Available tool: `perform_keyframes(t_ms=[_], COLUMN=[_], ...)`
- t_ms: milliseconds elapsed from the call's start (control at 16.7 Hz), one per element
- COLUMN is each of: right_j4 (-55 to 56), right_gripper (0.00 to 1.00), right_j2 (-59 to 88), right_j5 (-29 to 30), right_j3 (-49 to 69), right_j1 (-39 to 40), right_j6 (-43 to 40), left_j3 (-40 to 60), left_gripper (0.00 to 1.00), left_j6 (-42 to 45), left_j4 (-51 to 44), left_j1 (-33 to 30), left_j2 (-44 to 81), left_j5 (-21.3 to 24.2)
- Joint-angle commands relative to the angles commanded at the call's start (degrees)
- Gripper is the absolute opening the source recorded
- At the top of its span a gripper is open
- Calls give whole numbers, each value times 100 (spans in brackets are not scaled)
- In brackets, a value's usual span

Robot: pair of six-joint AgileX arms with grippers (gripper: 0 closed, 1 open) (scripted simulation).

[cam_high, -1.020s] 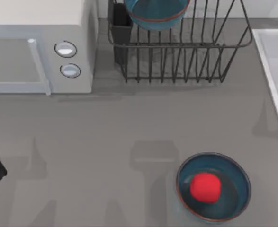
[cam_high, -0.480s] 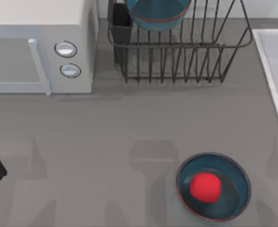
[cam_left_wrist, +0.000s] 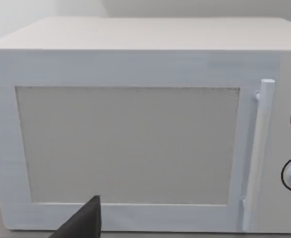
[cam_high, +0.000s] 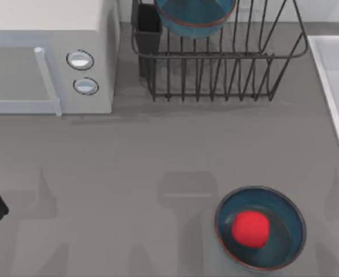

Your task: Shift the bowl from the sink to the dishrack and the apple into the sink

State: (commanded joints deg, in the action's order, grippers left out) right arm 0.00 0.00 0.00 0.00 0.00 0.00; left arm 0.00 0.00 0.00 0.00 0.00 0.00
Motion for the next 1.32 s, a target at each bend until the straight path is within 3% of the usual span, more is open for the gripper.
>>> perform_keyframes(t_ms=[1320], right_j4=[-141], right_gripper=[100], right_j2=[188], right_j5=[21], right_j3=[189], right_j1=[186], right_j6=[156], left_j3=[0], left_gripper=[100], left_j6=[0], left_j4=[0], left_j1=[0], left_j2=[0], left_j5=[0])
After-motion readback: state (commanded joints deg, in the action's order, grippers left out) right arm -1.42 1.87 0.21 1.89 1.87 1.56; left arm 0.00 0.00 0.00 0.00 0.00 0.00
